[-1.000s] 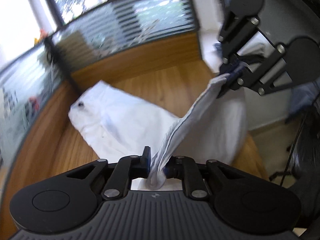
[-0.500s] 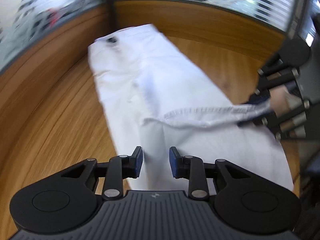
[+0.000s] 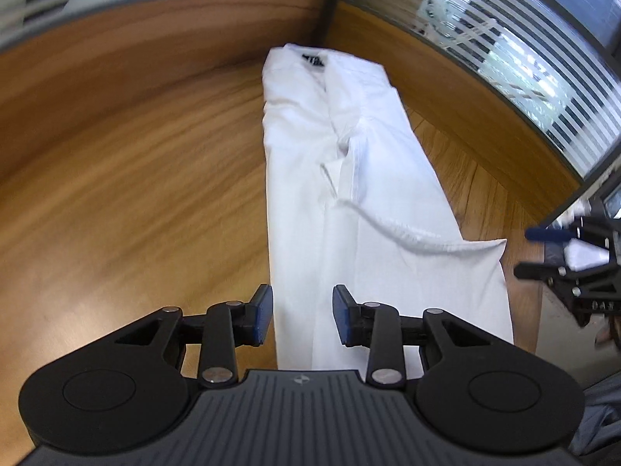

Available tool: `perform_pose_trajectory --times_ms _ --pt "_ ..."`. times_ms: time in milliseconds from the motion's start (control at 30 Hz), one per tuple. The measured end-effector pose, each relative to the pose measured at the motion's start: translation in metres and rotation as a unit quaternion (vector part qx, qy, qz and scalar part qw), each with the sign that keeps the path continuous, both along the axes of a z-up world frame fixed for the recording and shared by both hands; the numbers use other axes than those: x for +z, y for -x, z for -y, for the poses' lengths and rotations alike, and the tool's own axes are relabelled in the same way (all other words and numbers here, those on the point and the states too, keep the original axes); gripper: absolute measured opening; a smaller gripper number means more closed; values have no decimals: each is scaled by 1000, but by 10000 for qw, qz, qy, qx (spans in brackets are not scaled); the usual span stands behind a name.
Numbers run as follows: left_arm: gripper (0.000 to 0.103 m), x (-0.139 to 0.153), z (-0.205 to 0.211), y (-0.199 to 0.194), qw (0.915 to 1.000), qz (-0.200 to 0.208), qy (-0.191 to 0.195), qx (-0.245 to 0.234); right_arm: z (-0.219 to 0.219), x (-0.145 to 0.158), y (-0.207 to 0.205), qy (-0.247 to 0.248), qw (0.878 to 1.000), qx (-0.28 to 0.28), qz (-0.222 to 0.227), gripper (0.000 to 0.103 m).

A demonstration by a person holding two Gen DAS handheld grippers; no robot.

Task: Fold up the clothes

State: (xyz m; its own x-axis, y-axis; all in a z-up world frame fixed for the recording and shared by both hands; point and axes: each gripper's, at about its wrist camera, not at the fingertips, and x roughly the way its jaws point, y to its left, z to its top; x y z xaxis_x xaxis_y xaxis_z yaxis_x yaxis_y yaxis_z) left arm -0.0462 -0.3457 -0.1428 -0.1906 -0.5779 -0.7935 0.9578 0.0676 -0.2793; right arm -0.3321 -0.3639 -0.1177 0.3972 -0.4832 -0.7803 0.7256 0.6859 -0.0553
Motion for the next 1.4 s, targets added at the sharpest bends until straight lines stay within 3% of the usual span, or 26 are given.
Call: perform_pose_trajectory --times_ms 100,233,267,300,367,400,500,667,767,833,967,1167,1400 --pt "38 -10 -1 -1 9994 -317 -59 100 0 -12 13 -590 9954 -587 479 57" --pt "37 -22 0 -1 9978 -613 -86 229 2 -34 24 -1285 9776 -1262 1088 50" --pt "34 -23 -1 -2 9972 -700 -69 257 3 -39 25 -1382 9735 -1400 1162 40" --pt "18 -25 -1 -2 9965 -787 -52 285 5 -42 25 -1465 9701 -1499 1224 32" --pt "4 -25 -4 -2 9956 -870 -21 350 7 -47 26 -1605 9639 -1629 1362 25" --pt "1 -23 -7 -2 9951 -906 36 387 9 -49 25 -1666 9616 -1648 1432 12" --pt "0 -10 -18 -1 9940 -931 291 493 9 -43 22 -1631 9600 -1625 1594 4" --pt "1 9 -38 -4 9926 -693 589 803 6 -23 11 -1299 9669 -1418 1676 4" --pt "2 -5 -30 -4 9946 -550 339 811 14 -30 0 -1286 9706 -1395 1484 5" --pt "8 -18 -21 -5 9951 -436 141 881 19 -42 -7 -1315 9725 -1450 1259 6" --pt "17 -10 -13 -11 9942 -215 258 1024 19 -49 -8 -1178 9772 -1484 962 20" --pt "17 16 -5 -2 9980 60 525 341 1 -13 -12 -511 9884 -1192 786 20" --pt "17 1 21 37 9988 49 306 -389 4 -8 -46 -675 9933 -465 820 19"
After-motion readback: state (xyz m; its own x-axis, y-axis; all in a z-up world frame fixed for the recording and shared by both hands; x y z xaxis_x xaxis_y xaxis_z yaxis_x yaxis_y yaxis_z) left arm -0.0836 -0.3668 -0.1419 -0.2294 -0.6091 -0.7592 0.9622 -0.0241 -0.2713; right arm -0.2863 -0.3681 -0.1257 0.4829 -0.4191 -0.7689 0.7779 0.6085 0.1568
